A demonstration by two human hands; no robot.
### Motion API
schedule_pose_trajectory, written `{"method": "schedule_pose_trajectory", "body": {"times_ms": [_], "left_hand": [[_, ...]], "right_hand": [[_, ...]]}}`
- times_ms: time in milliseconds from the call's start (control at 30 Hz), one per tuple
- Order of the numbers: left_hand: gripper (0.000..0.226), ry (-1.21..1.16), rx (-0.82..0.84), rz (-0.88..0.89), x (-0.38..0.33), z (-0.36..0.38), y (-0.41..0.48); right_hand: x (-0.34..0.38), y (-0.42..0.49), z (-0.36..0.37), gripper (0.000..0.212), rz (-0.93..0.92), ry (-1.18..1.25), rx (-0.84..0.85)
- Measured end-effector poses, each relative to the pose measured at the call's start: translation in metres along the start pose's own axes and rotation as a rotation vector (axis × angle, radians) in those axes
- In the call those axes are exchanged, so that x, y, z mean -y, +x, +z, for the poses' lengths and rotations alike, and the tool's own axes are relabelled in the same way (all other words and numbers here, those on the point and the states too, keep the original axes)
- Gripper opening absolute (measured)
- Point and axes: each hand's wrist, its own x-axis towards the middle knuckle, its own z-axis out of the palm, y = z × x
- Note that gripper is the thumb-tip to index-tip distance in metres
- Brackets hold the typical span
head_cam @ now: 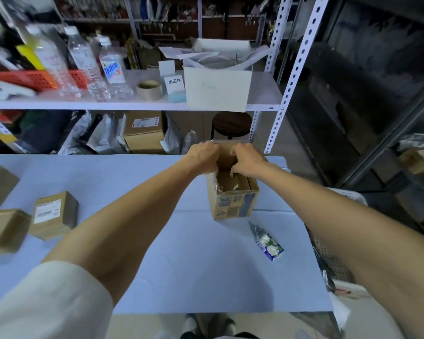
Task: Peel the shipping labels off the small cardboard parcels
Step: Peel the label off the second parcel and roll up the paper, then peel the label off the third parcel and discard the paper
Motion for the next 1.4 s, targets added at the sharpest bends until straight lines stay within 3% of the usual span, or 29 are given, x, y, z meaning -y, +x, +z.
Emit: {"method": "schedule_pose_trajectory", "body": {"times_ms": [200,367,600,1033,1167,1233,1333,1400], "left_hand": [[0.031,-0.118,-0.007,-0.174,0.039,0.013,-0.048],[0.034,-0.160,0.083,-0.461,0.106,0.039,-0.134],[0.035,-0.184,0.131,-0.750,0.196,0.074,-0.239],[0.031,-0.257,0.129,-0.716,0.357,0.103,-0.319],[0.012,-0.207,0.105,-0.720,0.411,0.111,-0.332],[0.019,-0.220,0.115,-0.714,0.431,0.115,-0.327],[0.013,-0.247,0.162,-0.684,0.458,0.124,-0.311],[0.025,-0.273,0.191,-0.670,0.481,0.132,-0.297]], "right_hand": [[0.054,0.020,0.010,0.023,-0.165,-0.098,0.087],[0.145,0.025,0.049,0.048,-0.352,-0.129,0.196],[0.287,-0.010,0.122,0.053,-0.729,-0.165,0.318],[0.446,-0.003,0.181,0.032,-0.703,-0.254,0.310],[0.486,0.007,0.204,0.031,-0.692,-0.232,0.316],[0.501,0.015,0.215,0.033,-0.701,-0.235,0.315],[0.517,0.039,0.232,0.017,-0.691,-0.250,0.316],[0.529,0.064,0.246,0.015,-0.672,-0.240,0.317]]}}
